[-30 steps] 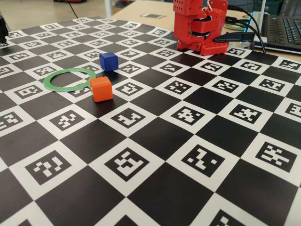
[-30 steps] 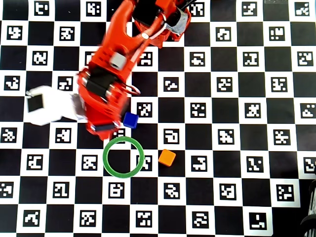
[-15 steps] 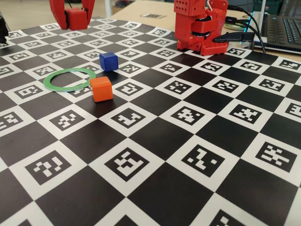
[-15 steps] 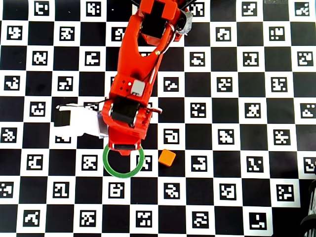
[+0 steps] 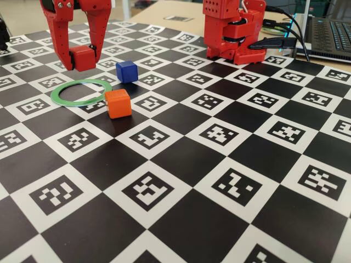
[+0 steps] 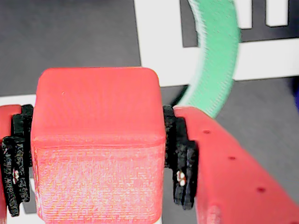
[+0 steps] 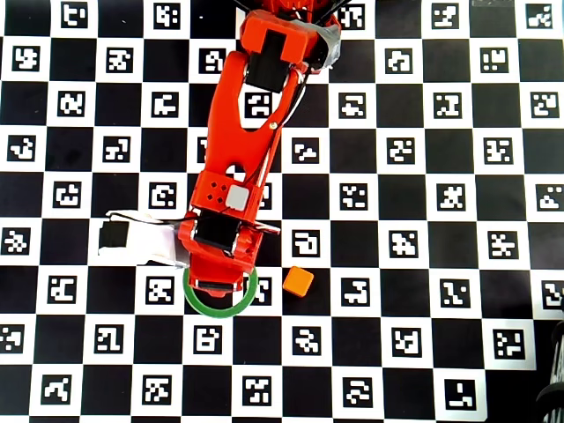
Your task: Grab the red cube then put it in the green circle then put the blue cube on top and finally the orange cube on top
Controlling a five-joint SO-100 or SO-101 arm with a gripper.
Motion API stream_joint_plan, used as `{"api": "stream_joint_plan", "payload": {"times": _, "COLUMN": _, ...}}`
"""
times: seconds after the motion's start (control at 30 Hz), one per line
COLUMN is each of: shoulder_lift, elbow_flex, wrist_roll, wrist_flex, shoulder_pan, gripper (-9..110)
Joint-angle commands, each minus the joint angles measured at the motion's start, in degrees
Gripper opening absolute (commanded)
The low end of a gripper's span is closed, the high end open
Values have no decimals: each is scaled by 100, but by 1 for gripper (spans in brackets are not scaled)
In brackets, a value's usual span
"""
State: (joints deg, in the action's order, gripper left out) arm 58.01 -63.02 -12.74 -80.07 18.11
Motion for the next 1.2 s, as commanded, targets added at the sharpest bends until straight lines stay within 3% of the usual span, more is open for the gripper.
{"api": "stream_joint_plan", "payload": {"times": 0.0, "shoulder_lift": 167, "elbow_flex": 26, "wrist_roll": 26, "wrist_flex": 193, "shoulder_pan": -105, "gripper": 5}}
{"api": "stream_joint_plan", "payload": {"times": 1.0, "shoulder_lift": -308, "elbow_flex": 9, "wrist_roll": -70, "wrist_flex": 562, "shoulder_pan": 18, "gripper": 6}}
{"api": "stream_joint_plan", "payload": {"times": 1.17, "shoulder_lift": -272, "elbow_flex": -9, "wrist_roll": 44, "wrist_flex": 554, "shoulder_pan": 79, "gripper": 21}}
